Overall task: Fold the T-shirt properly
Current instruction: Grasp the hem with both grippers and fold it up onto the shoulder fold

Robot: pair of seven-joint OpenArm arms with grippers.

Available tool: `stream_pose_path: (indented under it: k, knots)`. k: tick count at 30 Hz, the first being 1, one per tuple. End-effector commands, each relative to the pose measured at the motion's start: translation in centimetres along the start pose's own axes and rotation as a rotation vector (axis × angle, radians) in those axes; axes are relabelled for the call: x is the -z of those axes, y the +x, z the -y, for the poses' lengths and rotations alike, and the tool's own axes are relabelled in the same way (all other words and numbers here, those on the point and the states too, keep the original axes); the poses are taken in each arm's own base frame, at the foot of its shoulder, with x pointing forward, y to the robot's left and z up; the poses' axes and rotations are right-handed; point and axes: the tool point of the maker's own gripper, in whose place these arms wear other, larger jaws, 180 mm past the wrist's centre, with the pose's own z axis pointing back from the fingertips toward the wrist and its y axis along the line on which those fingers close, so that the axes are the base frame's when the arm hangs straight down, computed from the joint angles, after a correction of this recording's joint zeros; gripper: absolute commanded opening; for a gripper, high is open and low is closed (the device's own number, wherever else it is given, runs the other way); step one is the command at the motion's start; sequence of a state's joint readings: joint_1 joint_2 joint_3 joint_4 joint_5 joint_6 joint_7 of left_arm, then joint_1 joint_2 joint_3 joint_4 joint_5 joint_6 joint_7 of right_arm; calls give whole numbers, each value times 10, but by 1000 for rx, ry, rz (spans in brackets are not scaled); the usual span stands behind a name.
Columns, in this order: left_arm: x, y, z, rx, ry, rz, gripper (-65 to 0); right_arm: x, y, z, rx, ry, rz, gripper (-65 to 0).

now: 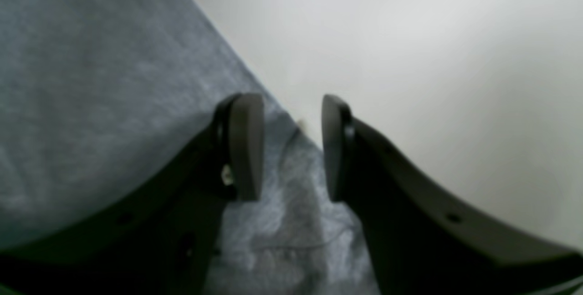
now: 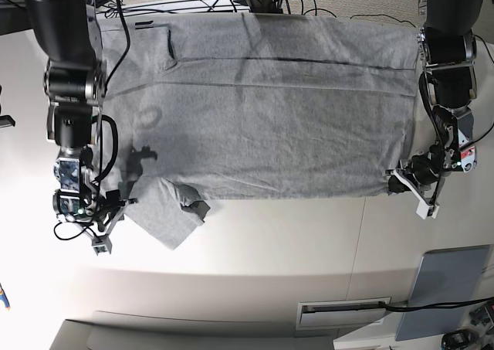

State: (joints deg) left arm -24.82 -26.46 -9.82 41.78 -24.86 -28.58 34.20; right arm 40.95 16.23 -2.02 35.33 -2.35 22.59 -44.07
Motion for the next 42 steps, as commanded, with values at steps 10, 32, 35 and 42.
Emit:
stream_pose_path:
  k: [10,32,35,42]
  knots:
    - [-1,-1,-1,22,10,-32,-650,6,-14,3,-20,14,-51,-650]
    - [-67,41,20,156,-97,139,-650,-105,26,35,-154,-262,244,-650]
    - [-77,22,31,213,-104,125,-650,-123,11,38,-179,-306,235,-650]
    - [-109,-22,25,177,-92,131,-650,-140,-49,21,-230,-330,178,-650]
